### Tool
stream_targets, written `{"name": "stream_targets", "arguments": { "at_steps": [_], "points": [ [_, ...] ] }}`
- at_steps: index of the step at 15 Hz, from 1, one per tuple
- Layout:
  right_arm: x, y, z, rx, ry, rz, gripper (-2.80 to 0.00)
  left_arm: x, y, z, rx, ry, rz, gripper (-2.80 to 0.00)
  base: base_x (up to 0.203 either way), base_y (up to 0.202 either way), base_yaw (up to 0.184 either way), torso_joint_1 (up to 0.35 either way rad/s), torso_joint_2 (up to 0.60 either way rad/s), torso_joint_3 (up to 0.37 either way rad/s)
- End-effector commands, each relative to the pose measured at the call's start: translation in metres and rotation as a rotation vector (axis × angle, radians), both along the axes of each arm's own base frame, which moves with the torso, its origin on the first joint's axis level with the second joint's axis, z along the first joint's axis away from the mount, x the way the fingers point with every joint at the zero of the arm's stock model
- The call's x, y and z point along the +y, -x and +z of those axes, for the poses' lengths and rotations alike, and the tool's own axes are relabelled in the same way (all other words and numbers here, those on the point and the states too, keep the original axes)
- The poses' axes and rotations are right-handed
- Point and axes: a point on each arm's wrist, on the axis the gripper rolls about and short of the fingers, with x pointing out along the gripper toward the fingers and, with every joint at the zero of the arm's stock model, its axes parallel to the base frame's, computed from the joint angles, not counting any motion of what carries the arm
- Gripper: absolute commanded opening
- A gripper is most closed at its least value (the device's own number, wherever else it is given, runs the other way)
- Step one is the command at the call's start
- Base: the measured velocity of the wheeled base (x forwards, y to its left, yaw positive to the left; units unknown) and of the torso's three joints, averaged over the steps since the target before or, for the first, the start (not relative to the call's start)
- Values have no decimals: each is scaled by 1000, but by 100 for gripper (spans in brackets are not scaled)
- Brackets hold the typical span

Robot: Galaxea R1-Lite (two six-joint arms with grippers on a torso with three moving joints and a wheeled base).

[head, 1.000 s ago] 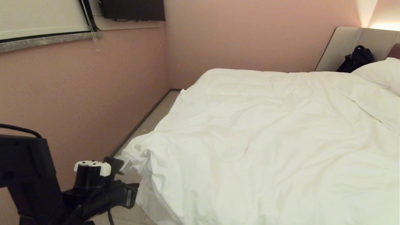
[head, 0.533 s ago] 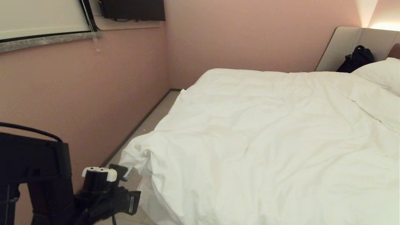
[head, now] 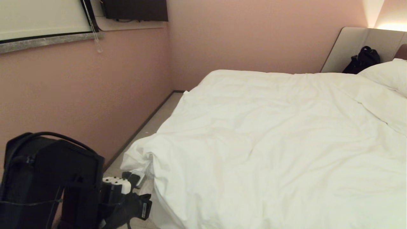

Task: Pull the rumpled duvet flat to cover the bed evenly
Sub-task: Flatten the corners of the folded blanket

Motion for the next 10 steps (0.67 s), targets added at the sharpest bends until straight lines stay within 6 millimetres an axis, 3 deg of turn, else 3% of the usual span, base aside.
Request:
{"name": "stream_targets", "arguments": {
  "at_steps": [1, 10],
  "points": [
    [0, 0, 0, 0, 1, 0, -280, -1, -1, -4, -16, 5, -5, -280, 0, 0, 0, 0, 0, 0],
    [0, 0, 0, 0, 1, 0, -280, -4, -13, -4, -47, 14, 1, -280, 0, 0, 0, 0, 0, 0]
  ]
}}
